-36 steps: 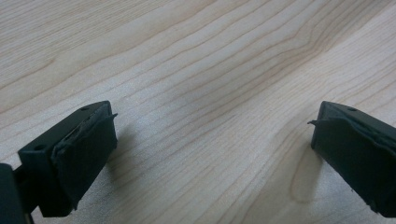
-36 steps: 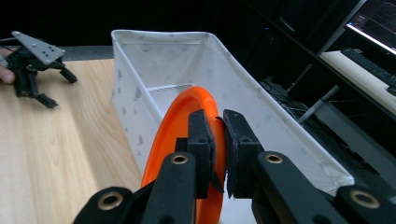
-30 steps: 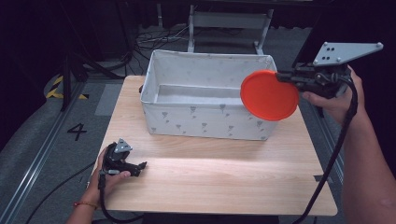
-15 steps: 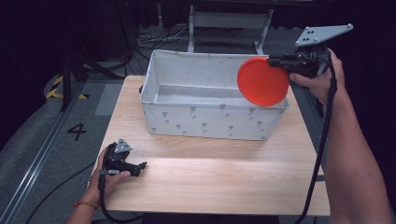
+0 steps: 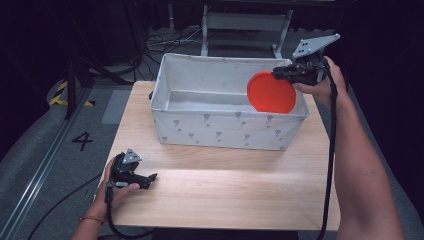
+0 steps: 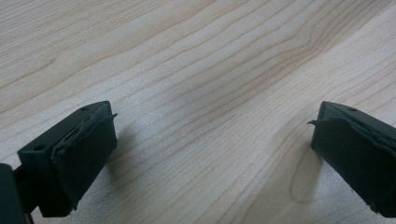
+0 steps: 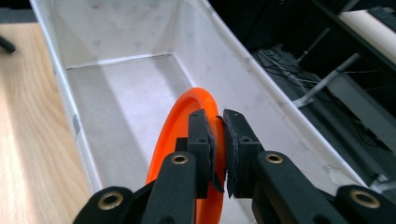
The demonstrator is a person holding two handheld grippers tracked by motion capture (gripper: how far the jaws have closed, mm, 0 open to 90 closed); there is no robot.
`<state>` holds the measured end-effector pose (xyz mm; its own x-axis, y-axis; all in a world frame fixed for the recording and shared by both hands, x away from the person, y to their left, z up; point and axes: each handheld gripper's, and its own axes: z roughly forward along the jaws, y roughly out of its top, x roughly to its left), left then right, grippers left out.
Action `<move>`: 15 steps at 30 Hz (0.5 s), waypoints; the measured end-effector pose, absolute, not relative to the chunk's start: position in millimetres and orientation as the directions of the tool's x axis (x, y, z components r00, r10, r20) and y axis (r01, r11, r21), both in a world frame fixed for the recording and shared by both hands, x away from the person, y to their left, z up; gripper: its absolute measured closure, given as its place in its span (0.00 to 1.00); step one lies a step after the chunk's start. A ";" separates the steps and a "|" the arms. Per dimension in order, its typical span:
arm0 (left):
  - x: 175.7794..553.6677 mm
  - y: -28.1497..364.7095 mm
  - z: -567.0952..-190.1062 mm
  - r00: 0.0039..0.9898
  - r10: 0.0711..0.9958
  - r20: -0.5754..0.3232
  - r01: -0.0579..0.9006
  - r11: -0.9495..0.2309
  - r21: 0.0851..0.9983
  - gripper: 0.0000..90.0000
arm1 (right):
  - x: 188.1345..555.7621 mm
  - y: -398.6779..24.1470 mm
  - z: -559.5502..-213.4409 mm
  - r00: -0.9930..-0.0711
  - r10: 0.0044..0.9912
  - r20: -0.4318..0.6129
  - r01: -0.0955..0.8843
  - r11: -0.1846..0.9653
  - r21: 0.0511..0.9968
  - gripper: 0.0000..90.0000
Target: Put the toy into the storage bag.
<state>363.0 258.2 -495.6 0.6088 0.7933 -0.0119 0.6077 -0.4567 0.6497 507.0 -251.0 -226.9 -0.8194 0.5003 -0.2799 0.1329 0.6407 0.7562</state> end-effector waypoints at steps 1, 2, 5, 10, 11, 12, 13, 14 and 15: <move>363.0 258.2 -495.8 0.609 0.793 -0.013 0.607 -0.456 0.651 0.01 | 507.6 -249.8 -228.6 -0.826 0.489 -0.280 0.128 0.648 0.751 0.92; 363.0 258.3 -495.6 0.610 0.792 -0.013 0.607 -0.457 0.650 0.01 | 508.1 -248.9 -230.2 -0.833 0.477 -0.281 0.122 0.653 0.747 0.92; 363.0 258.2 -495.8 0.610 0.793 -0.013 0.607 -0.456 0.652 0.01 | 510.1 -247.1 -236.6 -0.849 0.452 -0.274 0.113 0.662 0.741 0.91; 362.9 258.1 -495.8 0.609 0.793 -0.014 0.608 -0.454 0.651 0.01 | 512.4 -241.8 -251.7 -0.875 0.402 -0.270 0.109 0.706 0.700 0.91; 362.9 258.1 -495.8 0.609 0.793 -0.015 0.608 -0.454 0.651 0.01 | 512.1 -240.7 -253.8 -0.880 0.392 -0.270 0.105 0.713 0.693 0.91; 363.0 258.3 -495.6 0.610 0.792 -0.015 0.608 -0.456 0.650 0.01 | 511.3 -239.5 -256.2 -0.886 0.377 -0.271 0.097 0.722 0.686 0.91; 362.9 258.1 -495.9 0.608 0.793 -0.015 0.607 -0.453 0.652 0.01 | 510.2 -238.1 -258.7 -0.891 0.364 -0.271 0.091 0.727 0.680 0.91; 362.9 258.1 -495.9 0.608 0.793 -0.015 0.607 -0.453 0.652 0.01 | 509.3 -236.7 -261.5 -0.898 0.348 -0.270 0.086 0.740 0.667 0.91; 363.0 258.2 -495.6 0.610 0.793 -0.015 0.608 -0.456 0.650 0.01 | 509.3 -236.7 -261.5 -0.898 0.348 -0.270 0.086 0.740 0.667 0.91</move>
<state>363.0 258.2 -495.6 0.6096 0.7925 -0.0151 0.6083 -0.4556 0.6500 509.3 -236.7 -261.5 -0.8979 0.3477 -0.2700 0.0863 0.7404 0.6666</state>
